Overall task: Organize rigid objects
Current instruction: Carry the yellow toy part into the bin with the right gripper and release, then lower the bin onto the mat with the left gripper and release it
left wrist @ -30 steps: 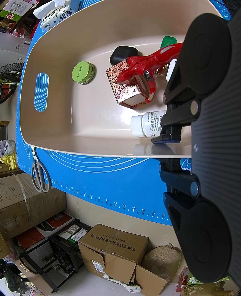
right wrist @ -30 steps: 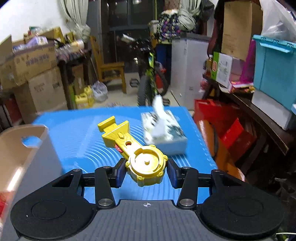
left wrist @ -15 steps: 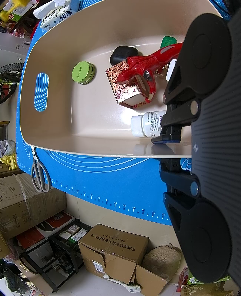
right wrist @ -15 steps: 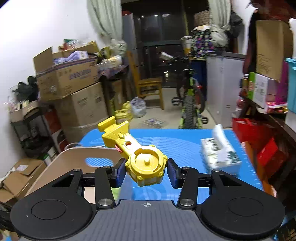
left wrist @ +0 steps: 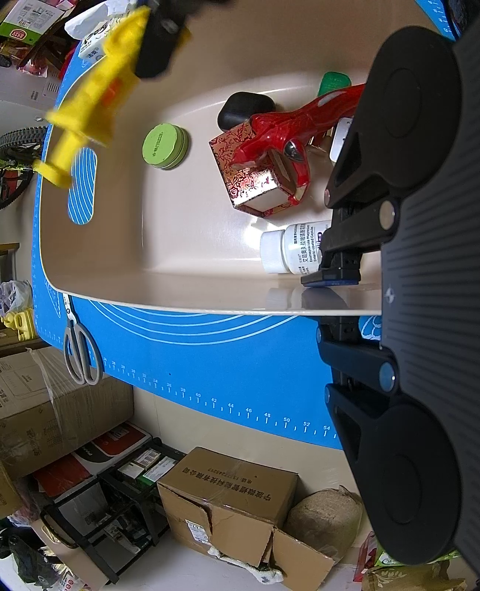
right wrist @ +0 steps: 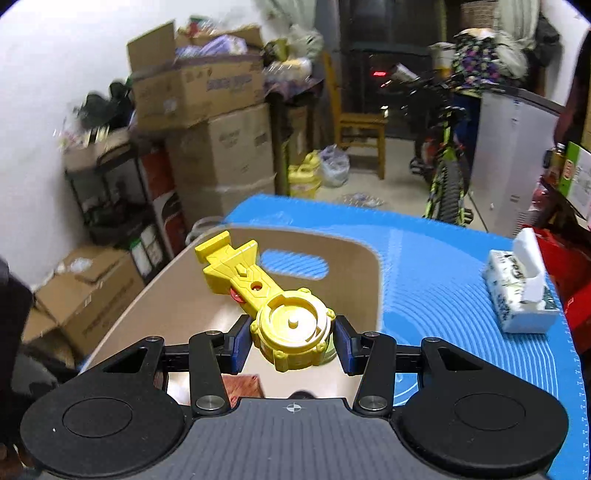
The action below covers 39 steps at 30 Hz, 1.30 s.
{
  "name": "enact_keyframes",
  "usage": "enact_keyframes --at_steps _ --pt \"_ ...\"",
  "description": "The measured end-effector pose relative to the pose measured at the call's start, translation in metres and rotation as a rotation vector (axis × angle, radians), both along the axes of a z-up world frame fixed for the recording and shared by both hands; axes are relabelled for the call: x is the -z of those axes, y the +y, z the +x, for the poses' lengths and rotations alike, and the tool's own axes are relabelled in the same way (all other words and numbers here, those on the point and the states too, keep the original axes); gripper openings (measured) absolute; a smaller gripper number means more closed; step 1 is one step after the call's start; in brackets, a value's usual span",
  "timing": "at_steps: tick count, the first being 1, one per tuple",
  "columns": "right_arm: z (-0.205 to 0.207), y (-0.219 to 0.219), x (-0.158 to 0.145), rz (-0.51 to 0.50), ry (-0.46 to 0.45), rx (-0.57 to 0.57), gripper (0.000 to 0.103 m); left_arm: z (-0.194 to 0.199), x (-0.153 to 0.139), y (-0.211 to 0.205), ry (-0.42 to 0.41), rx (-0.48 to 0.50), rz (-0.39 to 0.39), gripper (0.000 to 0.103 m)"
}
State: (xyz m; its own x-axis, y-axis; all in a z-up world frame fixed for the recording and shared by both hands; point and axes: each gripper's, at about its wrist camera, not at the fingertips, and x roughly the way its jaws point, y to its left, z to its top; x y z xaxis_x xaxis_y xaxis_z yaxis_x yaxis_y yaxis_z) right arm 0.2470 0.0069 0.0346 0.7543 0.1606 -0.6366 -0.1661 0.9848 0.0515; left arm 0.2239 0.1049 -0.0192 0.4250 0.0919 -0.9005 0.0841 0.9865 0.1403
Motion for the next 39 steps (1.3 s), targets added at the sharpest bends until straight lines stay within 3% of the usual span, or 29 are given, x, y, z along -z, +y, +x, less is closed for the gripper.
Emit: enact_keyframes --at_steps 10,16,22,24,25,26,30,32,35,39 --pt "0.01 0.031 0.027 -0.095 0.163 -0.091 0.053 0.0 0.001 -0.001 0.0 -0.001 0.002 0.012" --pt "0.007 0.037 0.034 -0.128 0.192 -0.13 0.053 0.0 0.001 -0.001 -0.002 -0.005 0.0 0.012" --pt "-0.003 0.025 0.018 -0.057 0.172 -0.114 0.07 -0.004 -0.002 -0.004 -0.022 -0.005 0.009 0.015" --pt "-0.011 0.021 0.014 -0.043 0.167 -0.098 0.075 -0.007 -0.003 -0.003 -0.028 -0.005 -0.007 0.027" --pt "-0.014 0.018 0.012 -0.034 0.165 -0.089 0.077 -0.009 -0.005 -0.002 -0.035 -0.002 -0.022 0.042" --pt "-0.018 0.016 0.01 -0.028 0.163 -0.078 0.078 -0.012 -0.008 -0.003 -0.048 0.002 -0.028 0.049" --pt "-0.029 0.004 -0.002 0.005 0.143 -0.035 0.084 -0.023 -0.022 -0.008 -0.105 0.007 -0.023 0.058" --pt "-0.036 -0.003 -0.008 0.02 0.13 -0.018 0.085 -0.028 -0.029 -0.009 -0.128 -0.003 -0.031 0.069" --pt "-0.049 -0.011 -0.018 0.028 0.104 0.007 0.091 -0.034 -0.042 -0.009 -0.171 -0.021 -0.046 0.072" --pt "-0.068 -0.027 -0.032 0.04 0.074 0.037 0.092 -0.048 -0.066 -0.013 -0.246 -0.041 -0.069 0.078"
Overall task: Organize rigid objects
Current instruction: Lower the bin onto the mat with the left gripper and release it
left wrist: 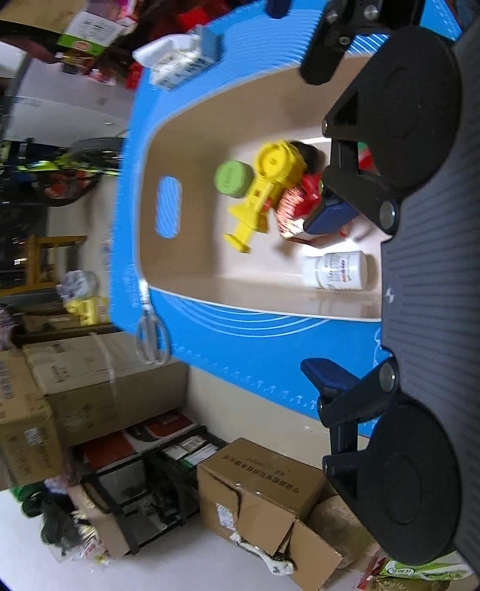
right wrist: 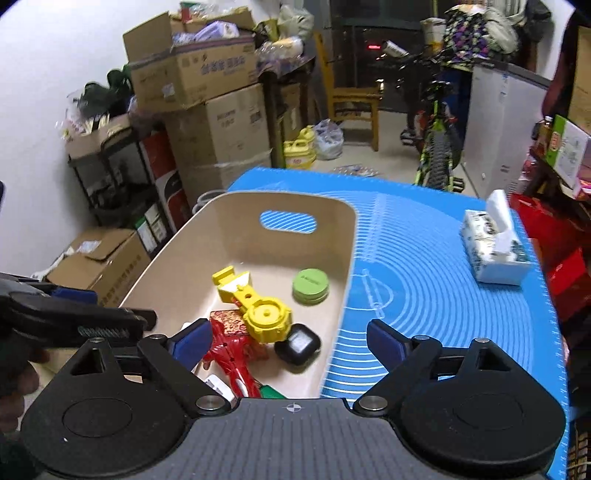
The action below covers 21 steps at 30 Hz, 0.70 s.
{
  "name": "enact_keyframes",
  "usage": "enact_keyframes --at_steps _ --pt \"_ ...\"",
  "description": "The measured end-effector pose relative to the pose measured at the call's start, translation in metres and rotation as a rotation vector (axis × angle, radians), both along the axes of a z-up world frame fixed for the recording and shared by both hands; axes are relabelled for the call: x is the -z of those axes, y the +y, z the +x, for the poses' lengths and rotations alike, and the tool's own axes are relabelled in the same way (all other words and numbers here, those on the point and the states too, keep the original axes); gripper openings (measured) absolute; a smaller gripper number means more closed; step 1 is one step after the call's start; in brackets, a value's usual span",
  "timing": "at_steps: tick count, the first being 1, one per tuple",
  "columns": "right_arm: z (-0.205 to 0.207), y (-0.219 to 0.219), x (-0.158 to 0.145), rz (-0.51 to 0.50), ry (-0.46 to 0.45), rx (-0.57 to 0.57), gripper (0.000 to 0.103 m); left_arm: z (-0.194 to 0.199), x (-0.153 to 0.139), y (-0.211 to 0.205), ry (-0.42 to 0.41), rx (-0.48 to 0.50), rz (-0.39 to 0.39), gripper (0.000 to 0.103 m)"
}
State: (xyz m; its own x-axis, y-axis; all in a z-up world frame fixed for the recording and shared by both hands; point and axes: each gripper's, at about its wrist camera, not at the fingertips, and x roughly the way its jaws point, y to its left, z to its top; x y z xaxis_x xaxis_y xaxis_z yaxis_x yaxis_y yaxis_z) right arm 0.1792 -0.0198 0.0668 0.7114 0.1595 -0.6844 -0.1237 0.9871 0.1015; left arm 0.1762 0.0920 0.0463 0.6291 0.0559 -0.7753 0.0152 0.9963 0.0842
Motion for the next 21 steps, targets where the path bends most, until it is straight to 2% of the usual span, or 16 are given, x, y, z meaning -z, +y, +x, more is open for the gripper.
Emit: enact_keyframes --at_steps 4,11,21 --pt "-0.017 -0.014 -0.014 0.025 -0.026 0.024 0.093 -0.018 -0.018 -0.006 -0.06 -0.005 -0.016 0.084" --pt "-0.055 -0.031 -0.038 0.008 -0.071 0.044 0.096 -0.051 -0.043 -0.022 -0.132 0.011 -0.004 0.084" --pt "-0.112 -0.055 -0.055 0.008 -0.112 0.093 0.096 -0.106 -0.056 -0.046 -0.191 0.072 0.037 0.084"
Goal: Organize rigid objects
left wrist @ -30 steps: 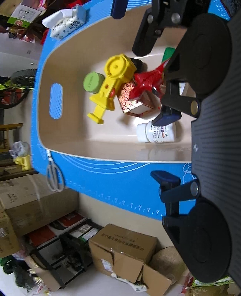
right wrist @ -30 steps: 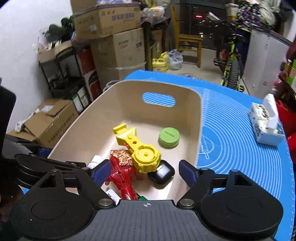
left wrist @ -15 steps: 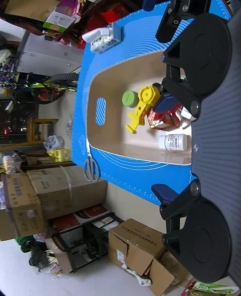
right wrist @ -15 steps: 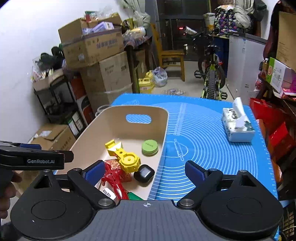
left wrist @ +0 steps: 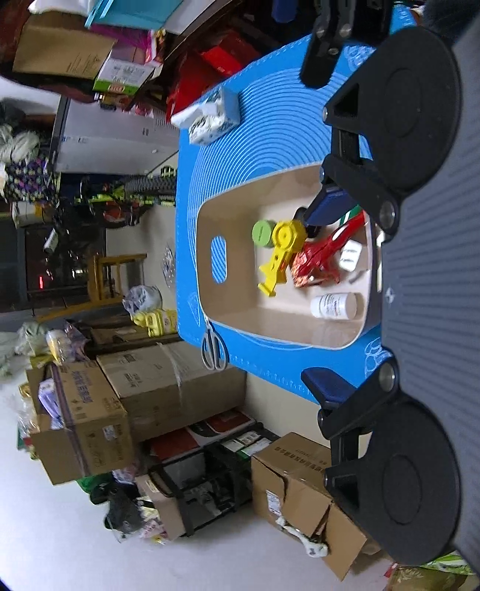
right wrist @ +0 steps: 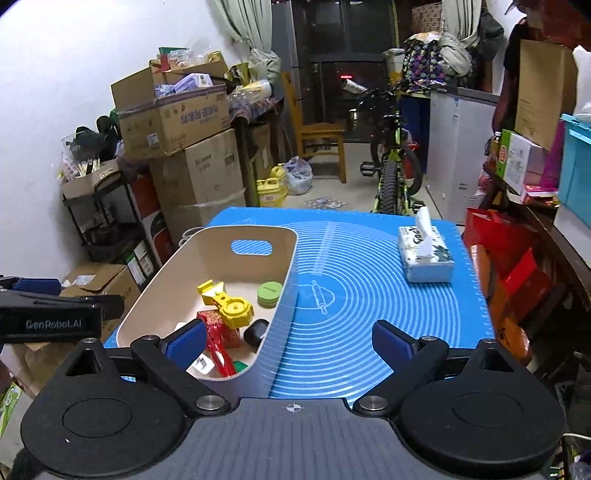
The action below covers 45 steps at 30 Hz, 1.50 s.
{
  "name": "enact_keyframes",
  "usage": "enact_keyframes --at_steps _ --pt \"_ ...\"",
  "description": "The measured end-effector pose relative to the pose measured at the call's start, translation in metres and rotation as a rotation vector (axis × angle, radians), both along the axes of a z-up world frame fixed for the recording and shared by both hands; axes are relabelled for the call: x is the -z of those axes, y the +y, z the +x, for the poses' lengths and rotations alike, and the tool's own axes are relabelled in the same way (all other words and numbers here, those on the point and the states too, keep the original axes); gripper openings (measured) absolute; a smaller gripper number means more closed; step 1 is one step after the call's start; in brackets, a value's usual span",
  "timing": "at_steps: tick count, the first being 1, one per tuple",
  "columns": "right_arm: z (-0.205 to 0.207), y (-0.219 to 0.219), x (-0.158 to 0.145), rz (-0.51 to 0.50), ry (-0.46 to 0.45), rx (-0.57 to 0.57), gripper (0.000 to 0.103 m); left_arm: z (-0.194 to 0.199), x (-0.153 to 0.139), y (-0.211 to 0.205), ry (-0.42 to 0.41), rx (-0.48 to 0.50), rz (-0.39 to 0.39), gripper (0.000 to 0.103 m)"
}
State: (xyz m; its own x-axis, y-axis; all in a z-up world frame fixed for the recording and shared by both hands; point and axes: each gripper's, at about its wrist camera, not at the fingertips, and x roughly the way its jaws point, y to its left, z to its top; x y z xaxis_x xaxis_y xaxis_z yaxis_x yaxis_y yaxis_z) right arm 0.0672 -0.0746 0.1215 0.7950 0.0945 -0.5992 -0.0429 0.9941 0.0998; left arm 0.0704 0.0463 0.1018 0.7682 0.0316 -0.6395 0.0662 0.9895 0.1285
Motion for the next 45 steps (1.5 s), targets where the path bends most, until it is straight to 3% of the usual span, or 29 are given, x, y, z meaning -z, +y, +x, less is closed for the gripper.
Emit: enact_keyframes --at_steps 21,29,45 --pt "-0.094 -0.015 0.015 -0.022 -0.036 0.06 0.096 -0.079 0.03 -0.013 -0.012 0.048 0.003 0.084" --pt "-0.115 -0.018 0.027 -0.041 -0.048 0.06 0.096 -0.093 0.046 -0.01 0.031 0.034 -0.022 0.084" --pt "-0.139 -0.018 0.047 -0.04 -0.062 0.068 0.096 -0.105 0.064 0.0 0.018 0.031 -0.054 0.084"
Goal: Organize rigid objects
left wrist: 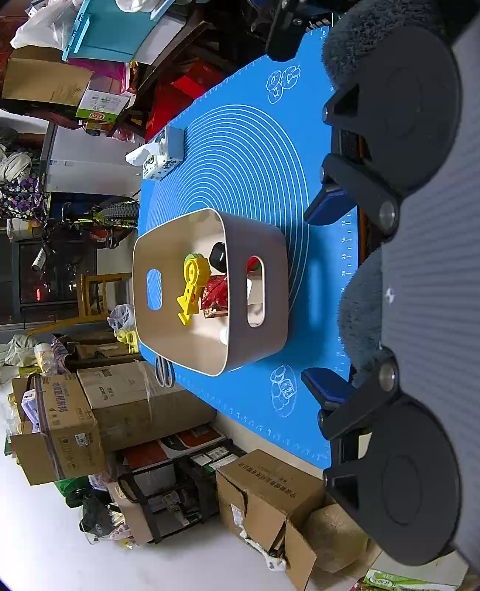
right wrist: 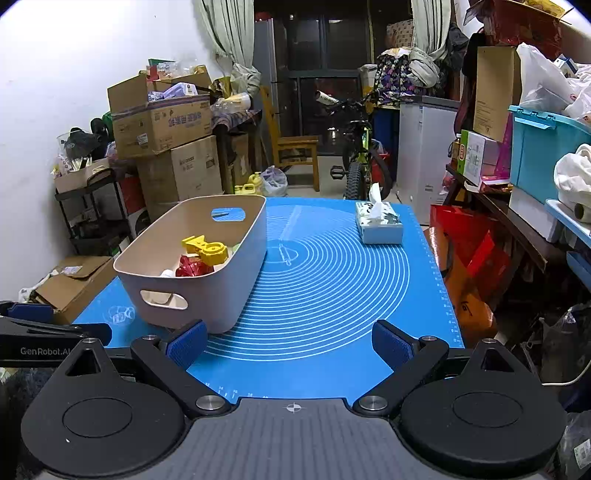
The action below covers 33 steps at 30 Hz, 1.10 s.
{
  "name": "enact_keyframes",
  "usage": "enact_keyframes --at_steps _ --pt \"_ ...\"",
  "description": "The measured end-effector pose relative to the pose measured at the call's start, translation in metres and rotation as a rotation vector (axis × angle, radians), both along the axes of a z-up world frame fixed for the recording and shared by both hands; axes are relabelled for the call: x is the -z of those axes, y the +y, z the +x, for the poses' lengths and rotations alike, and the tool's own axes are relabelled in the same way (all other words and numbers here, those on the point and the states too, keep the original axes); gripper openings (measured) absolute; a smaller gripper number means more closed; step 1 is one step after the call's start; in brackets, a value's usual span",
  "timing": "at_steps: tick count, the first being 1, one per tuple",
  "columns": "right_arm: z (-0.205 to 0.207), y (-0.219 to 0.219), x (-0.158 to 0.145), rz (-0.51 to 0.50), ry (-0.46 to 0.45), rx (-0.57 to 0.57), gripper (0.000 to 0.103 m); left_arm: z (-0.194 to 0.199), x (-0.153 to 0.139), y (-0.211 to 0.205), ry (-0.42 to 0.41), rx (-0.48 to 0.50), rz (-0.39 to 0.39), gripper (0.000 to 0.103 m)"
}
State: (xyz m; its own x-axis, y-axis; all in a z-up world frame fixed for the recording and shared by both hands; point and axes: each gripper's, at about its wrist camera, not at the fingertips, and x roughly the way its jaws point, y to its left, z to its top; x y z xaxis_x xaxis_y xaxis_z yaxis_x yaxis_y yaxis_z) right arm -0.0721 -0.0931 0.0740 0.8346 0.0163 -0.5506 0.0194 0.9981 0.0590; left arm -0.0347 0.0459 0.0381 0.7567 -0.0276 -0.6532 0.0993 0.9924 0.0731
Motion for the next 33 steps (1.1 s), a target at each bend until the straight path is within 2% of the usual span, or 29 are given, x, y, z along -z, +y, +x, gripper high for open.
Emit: enact_keyframes --at_steps 10,33 --pt "-0.007 0.007 0.011 -0.012 -0.007 -0.014 0.096 -0.003 0.002 -0.002 -0.031 0.018 -0.003 0.085" --pt "-0.009 0.009 0.013 -0.025 -0.007 -0.023 0.096 -0.004 0.0 -0.003 -0.041 0.023 0.003 0.085"
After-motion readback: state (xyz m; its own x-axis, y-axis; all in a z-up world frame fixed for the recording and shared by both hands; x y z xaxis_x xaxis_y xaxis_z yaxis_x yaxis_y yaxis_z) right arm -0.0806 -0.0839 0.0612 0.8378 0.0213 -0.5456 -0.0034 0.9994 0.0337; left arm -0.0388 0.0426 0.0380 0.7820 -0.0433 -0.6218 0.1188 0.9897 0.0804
